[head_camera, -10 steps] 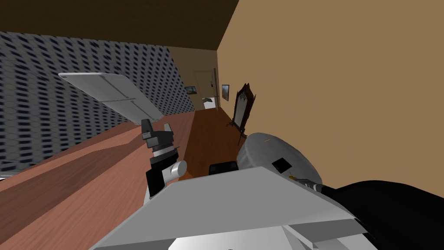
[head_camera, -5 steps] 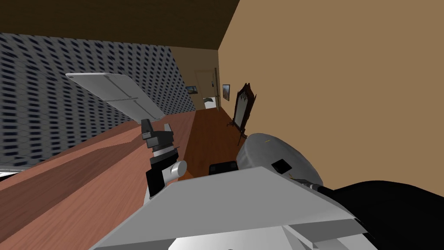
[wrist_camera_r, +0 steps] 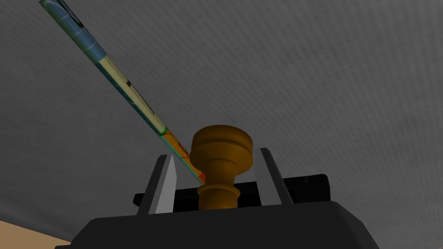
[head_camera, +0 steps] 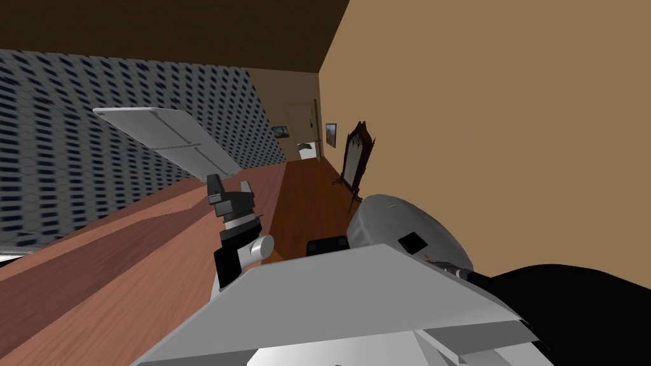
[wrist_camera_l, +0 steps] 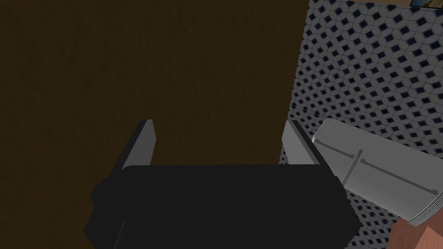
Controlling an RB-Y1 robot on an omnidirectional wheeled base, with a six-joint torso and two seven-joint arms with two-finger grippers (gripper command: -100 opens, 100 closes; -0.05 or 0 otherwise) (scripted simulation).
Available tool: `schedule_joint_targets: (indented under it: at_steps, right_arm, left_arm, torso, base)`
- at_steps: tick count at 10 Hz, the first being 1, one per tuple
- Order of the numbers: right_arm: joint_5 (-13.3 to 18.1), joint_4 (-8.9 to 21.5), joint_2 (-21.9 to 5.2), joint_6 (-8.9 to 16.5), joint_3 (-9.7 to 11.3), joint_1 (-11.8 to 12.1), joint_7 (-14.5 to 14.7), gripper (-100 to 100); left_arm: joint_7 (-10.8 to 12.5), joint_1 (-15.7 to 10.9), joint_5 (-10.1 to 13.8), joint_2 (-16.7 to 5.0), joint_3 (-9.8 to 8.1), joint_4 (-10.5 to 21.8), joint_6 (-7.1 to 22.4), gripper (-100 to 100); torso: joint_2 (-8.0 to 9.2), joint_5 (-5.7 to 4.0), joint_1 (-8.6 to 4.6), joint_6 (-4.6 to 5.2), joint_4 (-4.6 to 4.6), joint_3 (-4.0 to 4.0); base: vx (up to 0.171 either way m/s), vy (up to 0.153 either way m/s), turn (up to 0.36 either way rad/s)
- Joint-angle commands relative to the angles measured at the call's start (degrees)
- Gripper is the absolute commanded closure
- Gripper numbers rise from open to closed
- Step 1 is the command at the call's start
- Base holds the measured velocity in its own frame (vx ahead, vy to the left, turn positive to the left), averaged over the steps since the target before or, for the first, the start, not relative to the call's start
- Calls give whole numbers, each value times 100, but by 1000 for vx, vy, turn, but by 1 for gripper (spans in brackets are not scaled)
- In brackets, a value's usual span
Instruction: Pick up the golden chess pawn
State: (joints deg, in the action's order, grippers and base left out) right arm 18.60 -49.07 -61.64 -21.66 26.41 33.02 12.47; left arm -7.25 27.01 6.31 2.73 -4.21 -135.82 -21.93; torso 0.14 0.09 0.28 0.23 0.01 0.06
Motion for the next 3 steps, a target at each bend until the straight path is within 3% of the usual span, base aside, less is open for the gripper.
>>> schedule_joint_targets:
  at_steps: [1,2,3]
  right_arm:
    - [-38,-55,-179,-98,-18,89,-49,100]
    - [-9,27,-88,-63,11,1,-29,100]
    - [-9,42,-98,-84,14,3,-33,0]
  left_arm:
    - [0,0,0,0,0,0,0,0]
    - [0,0,0,0,0,0,0,0]
    - [0,0,0,0,0,0,0,0]
  torso:
    - [0,0,0,0,0,0]
    - [-3,2,12,2,0,-1]
    - [-4,-3,3,-4,1,-1]
  base:
    - [18,70,-115]
    - [9,31,-30]
    - [0,6,-1]
